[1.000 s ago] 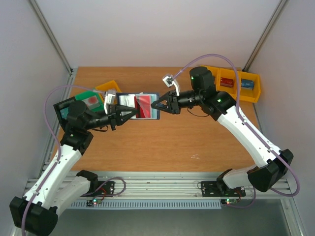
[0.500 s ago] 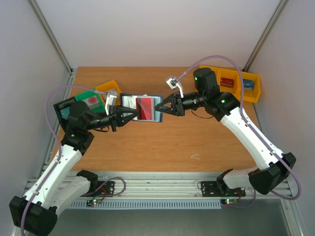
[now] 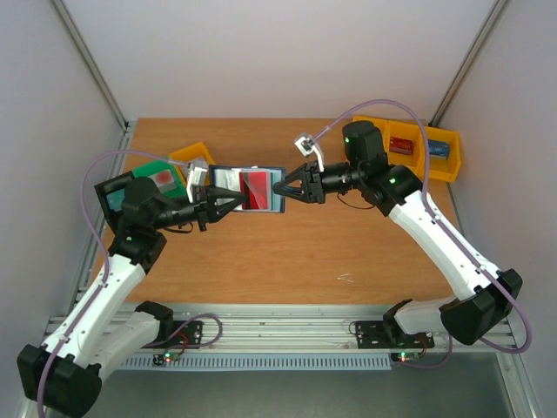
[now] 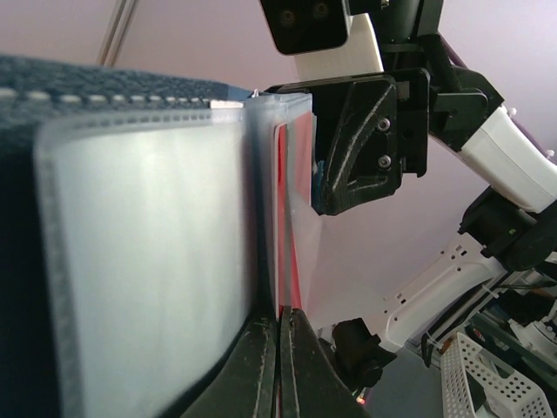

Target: Take the credit cards out of the card holder

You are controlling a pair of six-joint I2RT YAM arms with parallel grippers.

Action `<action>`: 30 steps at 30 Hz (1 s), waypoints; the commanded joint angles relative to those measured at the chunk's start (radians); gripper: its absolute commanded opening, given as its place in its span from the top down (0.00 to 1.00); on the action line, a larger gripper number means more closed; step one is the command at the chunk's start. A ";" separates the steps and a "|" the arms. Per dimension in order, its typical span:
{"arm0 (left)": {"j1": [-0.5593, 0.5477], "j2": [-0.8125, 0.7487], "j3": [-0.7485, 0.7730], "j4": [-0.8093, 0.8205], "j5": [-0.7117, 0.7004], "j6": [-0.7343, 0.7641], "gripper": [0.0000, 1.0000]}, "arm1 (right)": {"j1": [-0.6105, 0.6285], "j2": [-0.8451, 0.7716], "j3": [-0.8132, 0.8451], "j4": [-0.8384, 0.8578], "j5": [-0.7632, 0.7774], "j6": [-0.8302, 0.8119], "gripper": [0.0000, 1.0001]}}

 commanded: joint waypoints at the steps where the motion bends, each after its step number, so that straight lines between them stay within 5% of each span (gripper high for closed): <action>1: 0.005 0.008 0.015 0.016 -0.046 -0.014 1.00 | 0.029 0.000 -0.003 0.106 -0.006 0.052 0.76; 13: 0.004 0.009 0.015 0.055 -0.015 -0.032 1.00 | 0.074 0.040 0.002 0.128 0.008 0.060 0.64; 20: 0.003 0.007 0.016 0.040 -0.034 -0.036 0.99 | 0.078 0.038 0.008 0.152 -0.016 0.066 0.94; 30: -0.021 -0.008 0.000 0.025 0.036 0.003 0.80 | 0.055 0.035 -0.001 0.238 0.008 0.140 0.96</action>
